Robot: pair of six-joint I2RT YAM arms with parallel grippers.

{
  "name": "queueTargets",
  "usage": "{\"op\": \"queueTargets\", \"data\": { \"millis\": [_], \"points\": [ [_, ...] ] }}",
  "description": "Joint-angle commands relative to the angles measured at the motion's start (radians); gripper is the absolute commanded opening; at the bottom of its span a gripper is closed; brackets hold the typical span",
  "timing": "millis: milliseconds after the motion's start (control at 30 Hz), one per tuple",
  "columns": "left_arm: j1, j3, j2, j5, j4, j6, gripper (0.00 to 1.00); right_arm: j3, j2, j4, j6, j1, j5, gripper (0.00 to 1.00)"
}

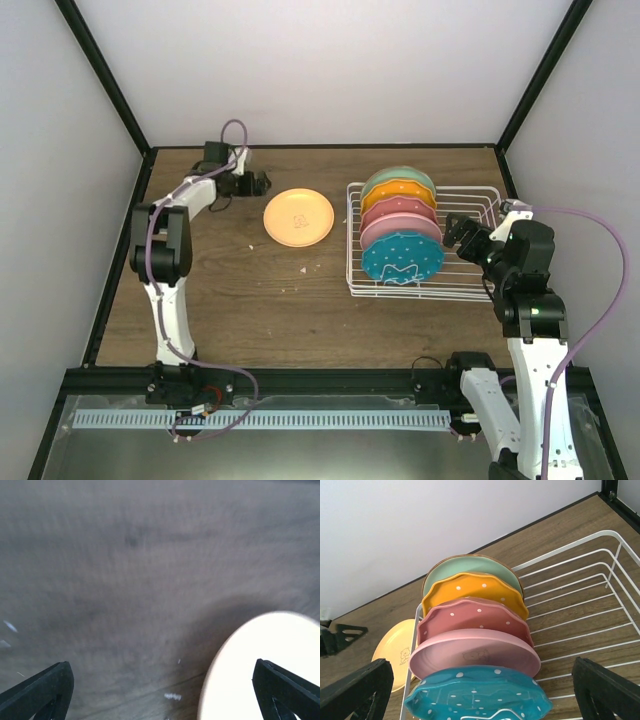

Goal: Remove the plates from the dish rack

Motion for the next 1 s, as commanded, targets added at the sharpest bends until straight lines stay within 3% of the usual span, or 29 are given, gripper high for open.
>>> {"op": "queueTargets", "data": {
  "millis": [0, 133, 200, 400, 600, 967],
  "points": [
    [-0.016, -0.014, -0.178, -0.075, 0.194, 0.091, 1.0, 0.016, -0.005, 0.002, 0.006, 0.009, 0.02, 1.0],
    [-0.09, -0.054, -0.289, 0.101, 0.236, 0.215, 0.97, 0.004, -0.002, 0.018, 0.005, 0.009, 0.015, 1.0],
    [-0.16, -0.095, -0.353, 0.201, 0.194, 0.349, 0.94, -0.001, 0.0, 0.023, 0.004, 0.009, 0.013, 1.0],
    [-0.391, -0.314, -0.551, 0.25, 0.06, 0.739, 0.9, -0.007, -0.007, 0.02, -0.007, 0.009, 0.02, 1.0],
    [-0.529, -0.485, -0.652, 0.171, 0.16, 0.838, 0.8, -0.019, -0.025, 0.016, -0.009, 0.009, 0.022, 1.0],
    [-0.624, -0.369, -0.53, 0.157, 0.192, 0.869, 0.63, -0.01, -0.022, 0.018, -0.027, 0.009, 0.011, 1.0]
  ]
}}
